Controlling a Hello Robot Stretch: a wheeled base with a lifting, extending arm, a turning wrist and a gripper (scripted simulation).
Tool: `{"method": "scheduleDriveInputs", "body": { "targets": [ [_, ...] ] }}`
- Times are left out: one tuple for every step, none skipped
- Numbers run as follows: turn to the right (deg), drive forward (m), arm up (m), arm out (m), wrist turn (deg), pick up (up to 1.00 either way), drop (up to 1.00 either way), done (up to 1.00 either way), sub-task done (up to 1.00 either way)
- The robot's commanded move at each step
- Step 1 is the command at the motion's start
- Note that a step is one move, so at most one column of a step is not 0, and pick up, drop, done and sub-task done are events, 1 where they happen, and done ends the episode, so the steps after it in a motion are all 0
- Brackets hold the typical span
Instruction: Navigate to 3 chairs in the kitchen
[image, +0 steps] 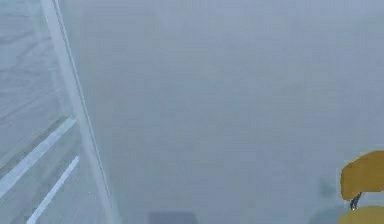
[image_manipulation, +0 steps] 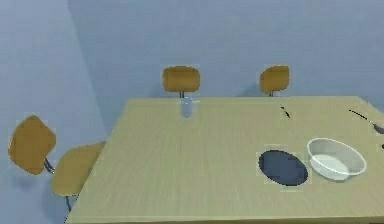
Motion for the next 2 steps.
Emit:
{"method": "scheduleDriveInputs", "body": {
  "targets": [
    [45.0,0.00,0.00,0.00,0.0,0.00,0.00,0.00,0.00],
    [12.0,0.00,0.00,0.00,0.0,0.00,0.00,0.00,0.00]
  ]
}}
